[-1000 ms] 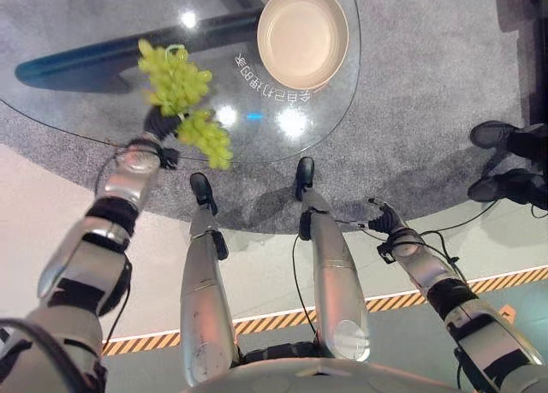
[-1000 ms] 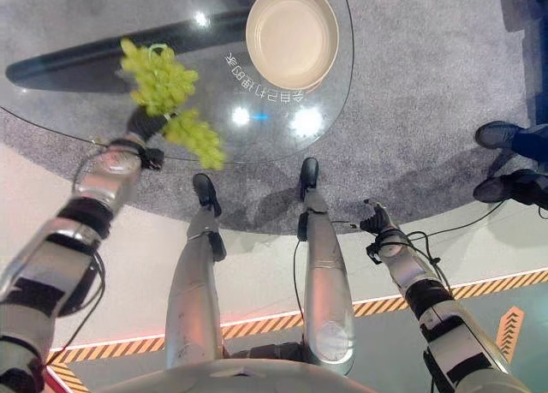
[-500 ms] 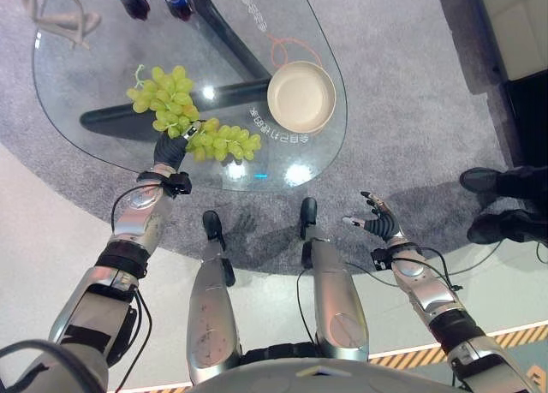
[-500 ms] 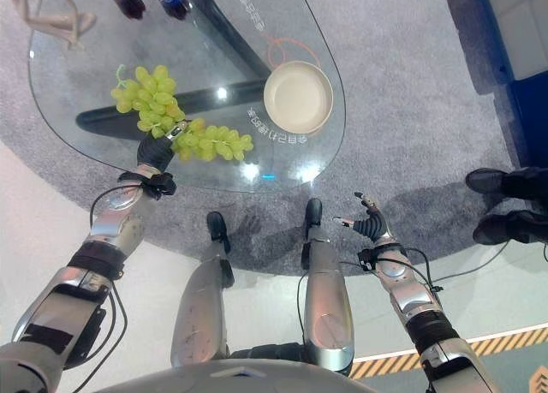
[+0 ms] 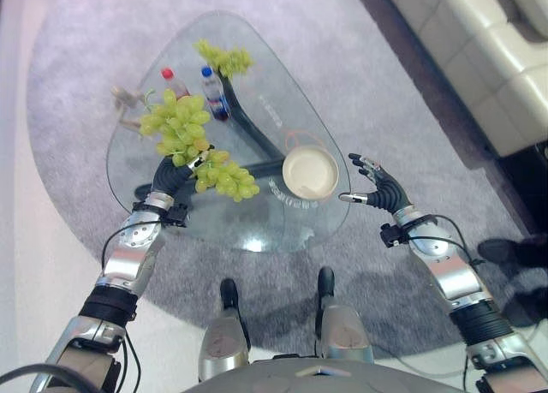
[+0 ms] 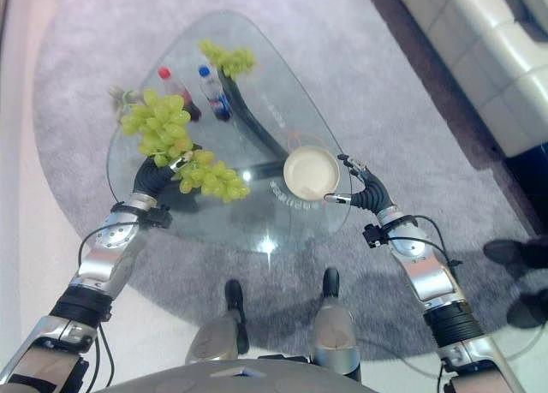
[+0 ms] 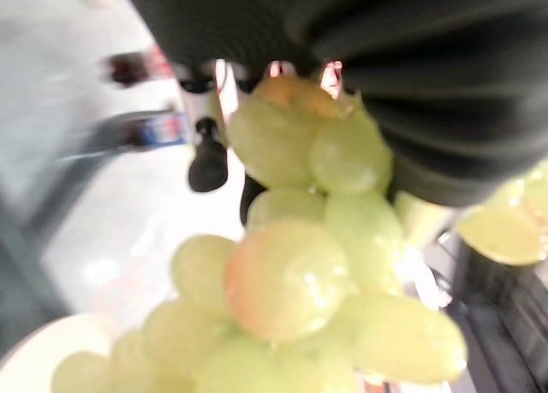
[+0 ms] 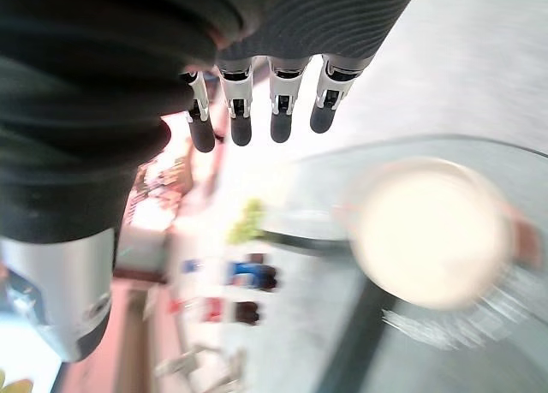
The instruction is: Pick up fruits into the plate
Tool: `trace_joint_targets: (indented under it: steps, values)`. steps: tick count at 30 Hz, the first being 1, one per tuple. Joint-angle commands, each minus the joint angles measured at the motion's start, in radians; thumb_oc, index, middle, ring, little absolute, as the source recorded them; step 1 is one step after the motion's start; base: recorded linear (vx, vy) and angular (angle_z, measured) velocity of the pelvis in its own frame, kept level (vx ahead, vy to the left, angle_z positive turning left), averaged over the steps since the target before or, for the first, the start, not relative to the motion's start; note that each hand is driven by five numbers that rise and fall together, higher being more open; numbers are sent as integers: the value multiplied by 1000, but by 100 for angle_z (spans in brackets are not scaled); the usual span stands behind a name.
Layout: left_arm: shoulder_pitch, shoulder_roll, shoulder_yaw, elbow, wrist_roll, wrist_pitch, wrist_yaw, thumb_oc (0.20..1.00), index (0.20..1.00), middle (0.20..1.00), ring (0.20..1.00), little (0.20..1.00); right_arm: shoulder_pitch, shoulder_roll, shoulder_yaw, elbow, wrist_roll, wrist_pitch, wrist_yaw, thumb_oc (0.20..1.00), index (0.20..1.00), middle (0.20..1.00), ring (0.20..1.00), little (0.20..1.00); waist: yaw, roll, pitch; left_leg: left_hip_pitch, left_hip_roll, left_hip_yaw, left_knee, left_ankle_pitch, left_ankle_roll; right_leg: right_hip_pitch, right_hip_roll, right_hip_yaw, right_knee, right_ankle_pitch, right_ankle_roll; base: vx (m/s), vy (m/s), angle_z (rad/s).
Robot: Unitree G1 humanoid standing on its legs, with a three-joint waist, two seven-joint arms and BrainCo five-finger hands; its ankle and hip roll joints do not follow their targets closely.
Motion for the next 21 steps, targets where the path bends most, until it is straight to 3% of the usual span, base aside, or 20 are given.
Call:
trace_joint_targets:
  steps: [1, 5, 10, 12, 16, 21]
  values:
    - [-22, 28, 37, -50, 73, -76, 24, 200, 200, 200, 200, 200, -39, -28, 14, -57, -12, 33, 51, 1000, 1000, 1000, 1000, 1000, 20, -18, -74, -46, -53, 15, 79, -111, 22, 11, 3, -70, 73, -92, -6, 65, -19, -1]
    - [-32, 47, 12, -112, 72, -41, -14, 200, 200, 200, 200, 200, -125, -29, 72, -134, 94, 117, 121, 1000, 1000, 1000, 1000, 1000, 33, -18, -112, -16, -49, 1, 72, -119, 24, 47, 8, -69, 68, -104, -11, 30, -11, 0]
    - [-68, 43, -43, -142, 38, -31, -55, 200, 200, 200, 200, 200, -209, -13, 147, -195, 210, 176, 186, 1000, 1000, 1000, 1000, 1000, 38, -19, -133, 15, -47, -2, 72, -135, 27, 77, 8, -68, 63, -114, -11, 23, -7, -1]
    - [-72, 41, -53, -153, 29, -27, -55, 200, 200, 200, 200, 200, -219, -5, 159, -206, 235, 192, 192, 1000, 1000, 1000, 1000, 1000, 38, -19, -137, 22, -46, -2, 70, -137, 27, 83, 8, -66, 62, -115, -10, 38, 0, 3]
    - [-76, 9, -90, -193, 30, -35, -30, 200, 200, 200, 200, 200, -242, 60, 217, -245, 404, 285, 162, 1000, 1000, 1000, 1000, 1000, 40, -17, -158, 49, -40, 6, 59, -140, 26, 107, 6, -64, 50, -116, -6, 67, 9, 1]
    - [-95, -25, -127, -219, 40, -45, 1, 200, 200, 200, 200, 200, -241, 134, 264, -262, 521, 319, 129, 1000, 1000, 1000, 1000, 1000, 43, -19, -166, 58, -36, 10, 56, -145, 25, 116, 3, -63, 44, -117, -2, 15, 0, 0]
